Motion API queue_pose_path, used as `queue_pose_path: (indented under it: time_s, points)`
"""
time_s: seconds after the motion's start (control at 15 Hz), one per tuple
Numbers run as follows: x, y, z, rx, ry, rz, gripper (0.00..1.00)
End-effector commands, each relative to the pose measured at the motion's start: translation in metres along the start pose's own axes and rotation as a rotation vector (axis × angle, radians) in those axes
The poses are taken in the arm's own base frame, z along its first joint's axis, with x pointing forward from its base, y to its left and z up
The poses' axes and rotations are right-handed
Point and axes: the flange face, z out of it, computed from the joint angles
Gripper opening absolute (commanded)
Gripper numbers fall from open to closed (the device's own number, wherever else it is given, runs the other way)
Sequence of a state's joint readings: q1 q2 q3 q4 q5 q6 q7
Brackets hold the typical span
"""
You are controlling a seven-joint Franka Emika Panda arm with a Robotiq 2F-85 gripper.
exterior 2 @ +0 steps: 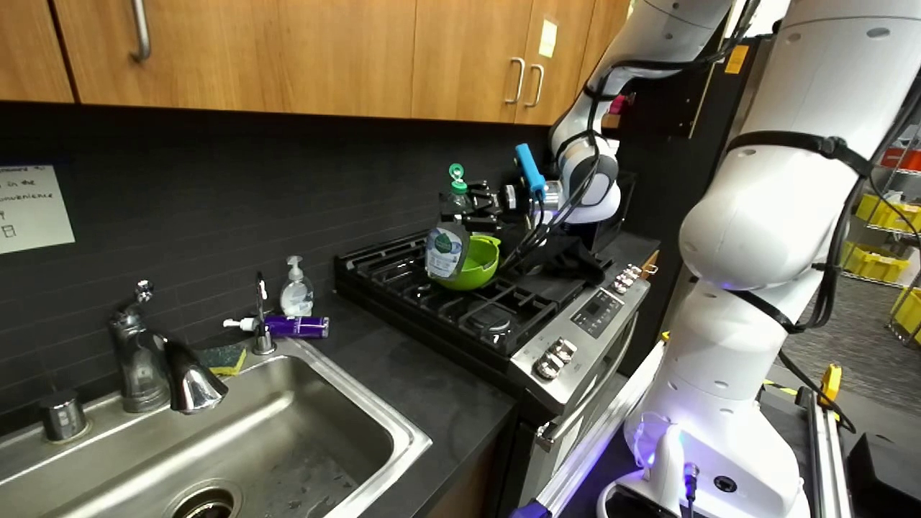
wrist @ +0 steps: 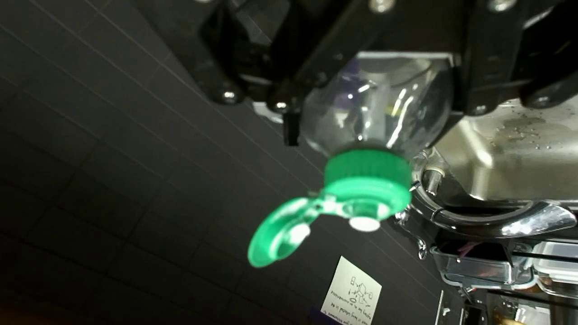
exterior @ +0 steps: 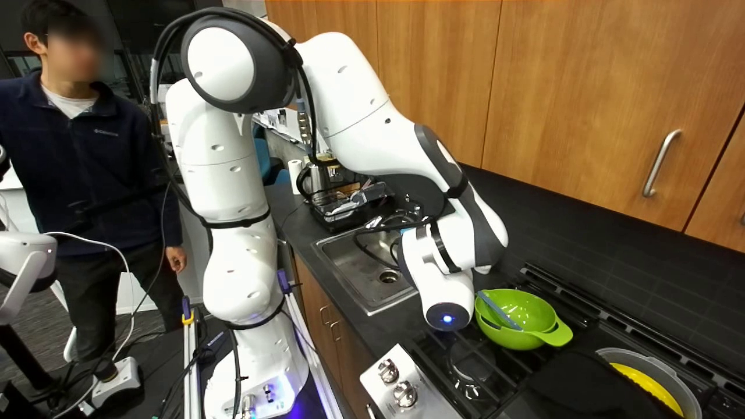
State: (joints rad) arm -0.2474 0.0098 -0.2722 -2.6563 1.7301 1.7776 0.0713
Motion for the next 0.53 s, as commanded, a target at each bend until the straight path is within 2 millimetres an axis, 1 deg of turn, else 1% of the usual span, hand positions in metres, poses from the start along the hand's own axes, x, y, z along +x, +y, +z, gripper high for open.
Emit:
queue_pose_path:
  time_s: [0.0, 0.13, 0.47]
  points:
    - [-0.015, -0.013, -0.009, 0.006, -0.030, 0.011, 0.39]
    - [-0.014, -0.018, -0.013, 0.015, -0.040, 0.019, 0.39]
    - [-0.013, -0.029, -0.037, 0.083, -0.043, 0.040, 0.39]
